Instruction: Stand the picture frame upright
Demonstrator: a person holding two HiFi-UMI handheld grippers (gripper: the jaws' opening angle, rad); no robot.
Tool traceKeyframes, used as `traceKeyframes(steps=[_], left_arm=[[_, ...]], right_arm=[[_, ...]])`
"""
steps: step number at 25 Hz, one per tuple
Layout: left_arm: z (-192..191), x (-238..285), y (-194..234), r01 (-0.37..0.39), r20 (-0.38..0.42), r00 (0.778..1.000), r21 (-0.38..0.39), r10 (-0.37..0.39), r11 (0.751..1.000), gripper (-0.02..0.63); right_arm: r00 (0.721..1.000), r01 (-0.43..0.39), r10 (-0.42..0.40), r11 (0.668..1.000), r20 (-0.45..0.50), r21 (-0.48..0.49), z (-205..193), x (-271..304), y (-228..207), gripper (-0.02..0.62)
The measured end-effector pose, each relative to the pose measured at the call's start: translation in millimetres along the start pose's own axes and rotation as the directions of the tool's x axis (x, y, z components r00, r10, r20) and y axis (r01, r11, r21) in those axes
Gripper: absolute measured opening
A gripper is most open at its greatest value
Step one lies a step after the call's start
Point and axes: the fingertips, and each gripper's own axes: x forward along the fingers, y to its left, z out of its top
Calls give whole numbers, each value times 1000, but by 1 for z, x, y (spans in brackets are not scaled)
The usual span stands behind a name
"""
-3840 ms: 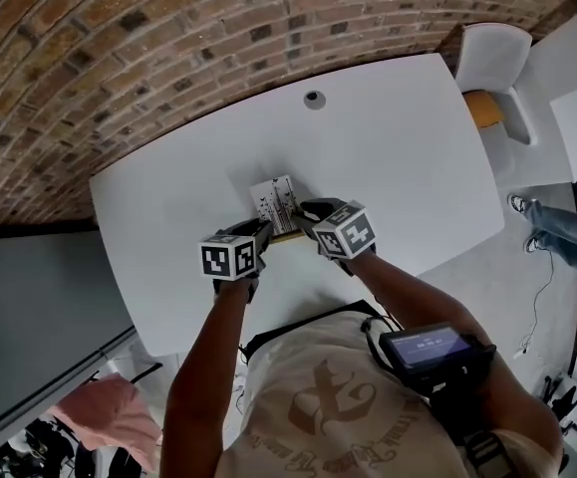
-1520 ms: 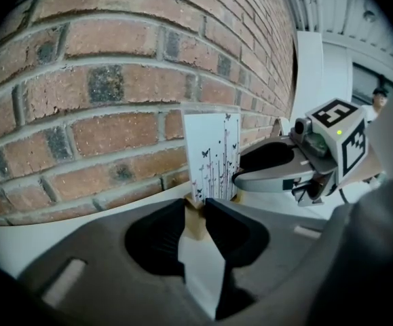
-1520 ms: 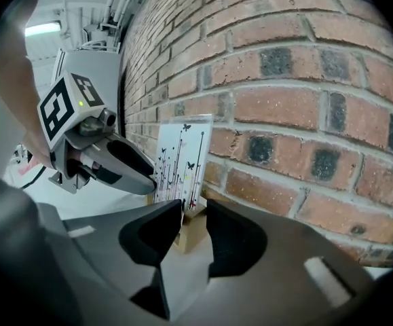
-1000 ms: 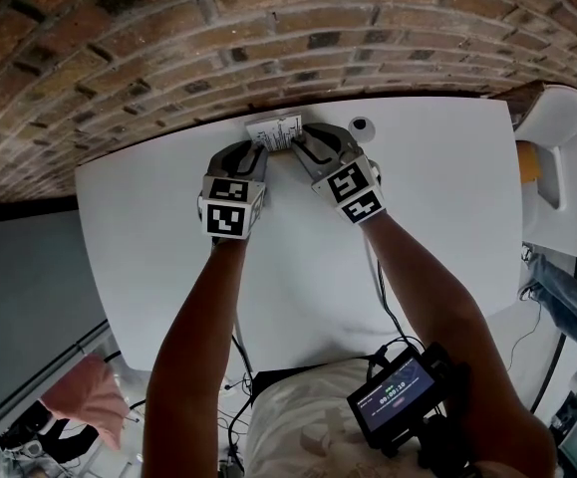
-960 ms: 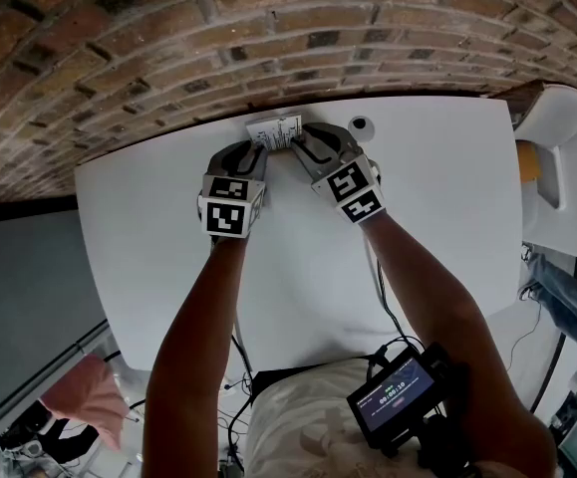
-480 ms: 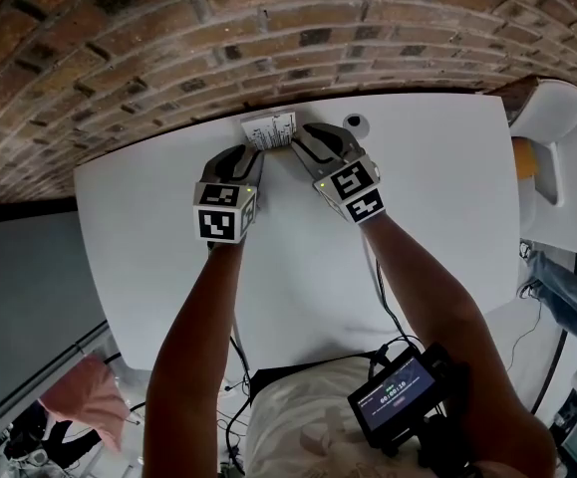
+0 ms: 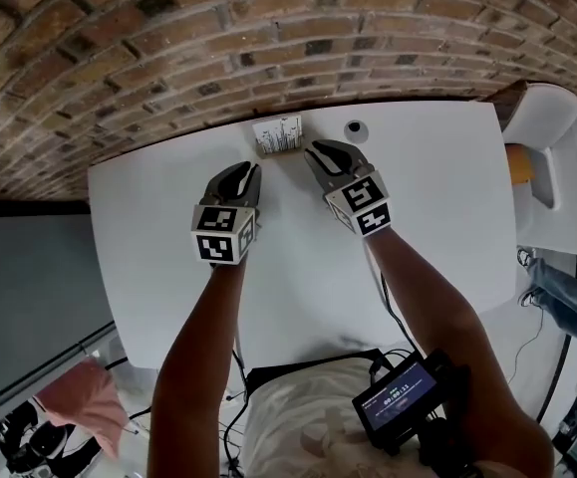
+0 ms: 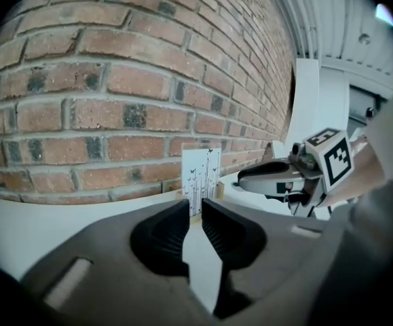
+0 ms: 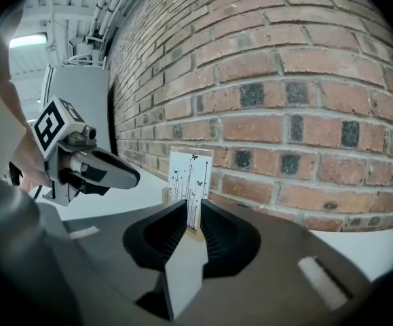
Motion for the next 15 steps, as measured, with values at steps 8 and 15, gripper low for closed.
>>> traceKeyframes(steps=[8, 15], left_arm=[[3, -55, -18, 30, 72, 997, -6, -29, 1000, 21], [-15, -108, -45, 46, 99, 994, 0, -46, 999, 3]], right_arm=[[999, 38, -40, 998, 35, 45, 10, -47, 20, 6], [997, 55, -60, 995, 54, 87, 11, -92, 47, 6]])
